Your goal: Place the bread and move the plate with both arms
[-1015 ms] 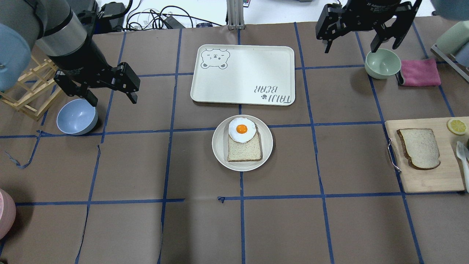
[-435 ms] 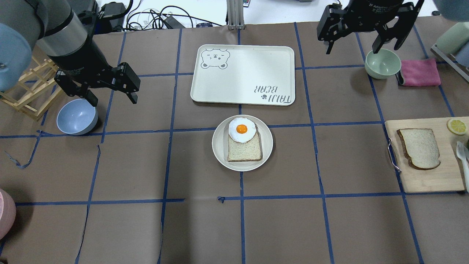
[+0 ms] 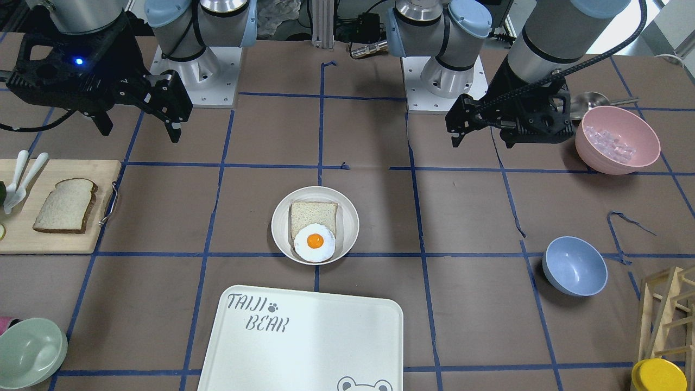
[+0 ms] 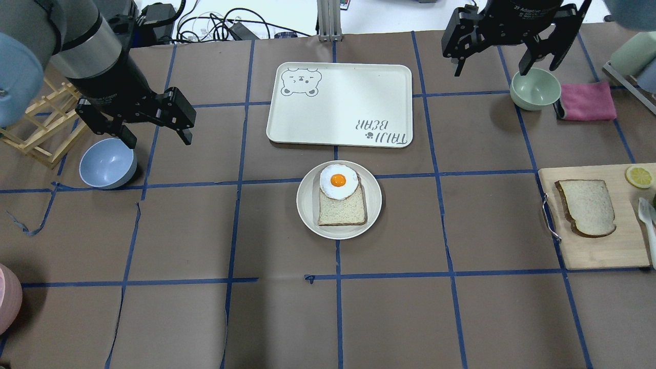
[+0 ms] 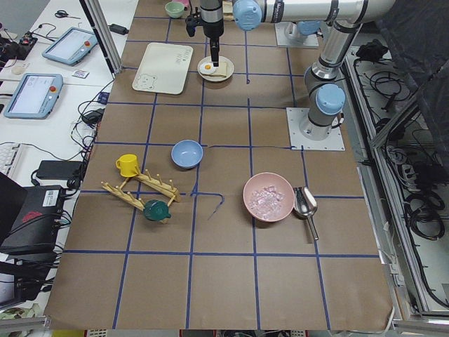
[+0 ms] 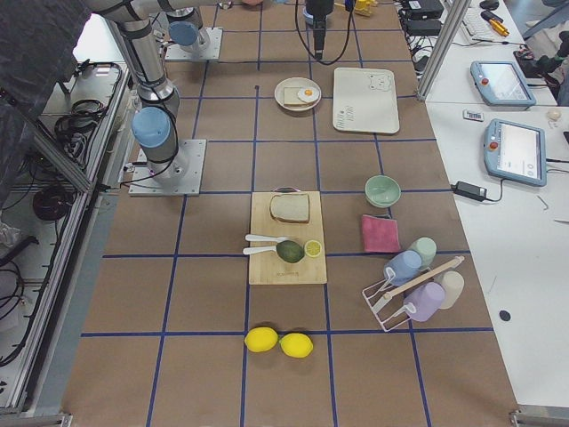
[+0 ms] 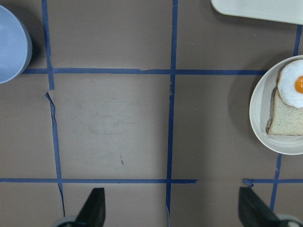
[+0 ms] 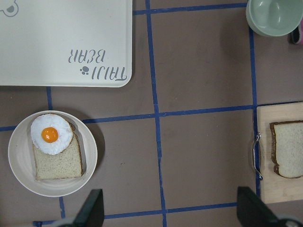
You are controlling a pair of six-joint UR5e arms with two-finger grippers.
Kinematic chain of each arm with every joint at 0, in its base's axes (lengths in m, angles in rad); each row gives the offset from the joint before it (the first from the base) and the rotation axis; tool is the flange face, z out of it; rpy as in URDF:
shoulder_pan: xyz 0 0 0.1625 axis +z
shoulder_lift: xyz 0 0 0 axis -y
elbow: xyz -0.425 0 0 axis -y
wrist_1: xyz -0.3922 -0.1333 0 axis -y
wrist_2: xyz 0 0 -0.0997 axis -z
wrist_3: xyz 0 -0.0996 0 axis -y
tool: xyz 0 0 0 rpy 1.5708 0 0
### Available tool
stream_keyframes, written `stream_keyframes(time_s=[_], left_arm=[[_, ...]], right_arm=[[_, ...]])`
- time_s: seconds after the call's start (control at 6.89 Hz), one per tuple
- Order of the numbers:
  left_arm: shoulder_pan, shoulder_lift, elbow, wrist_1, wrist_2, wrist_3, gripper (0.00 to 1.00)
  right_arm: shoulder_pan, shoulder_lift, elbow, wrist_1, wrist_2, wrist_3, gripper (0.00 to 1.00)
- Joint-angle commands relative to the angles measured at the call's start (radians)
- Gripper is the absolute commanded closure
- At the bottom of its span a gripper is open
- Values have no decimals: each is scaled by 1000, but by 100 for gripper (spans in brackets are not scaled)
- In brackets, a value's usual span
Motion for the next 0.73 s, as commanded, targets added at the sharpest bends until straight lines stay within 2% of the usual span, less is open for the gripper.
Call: stream_keyframes(time_s=[0.0,0.58], left_arm=[[0,0,0,0,-3,-11,0],[2,0,0,0,0,0,0]], right_arm=[[1,0,0,0,-3,0,0],[1,2,3,0,4,0,0]])
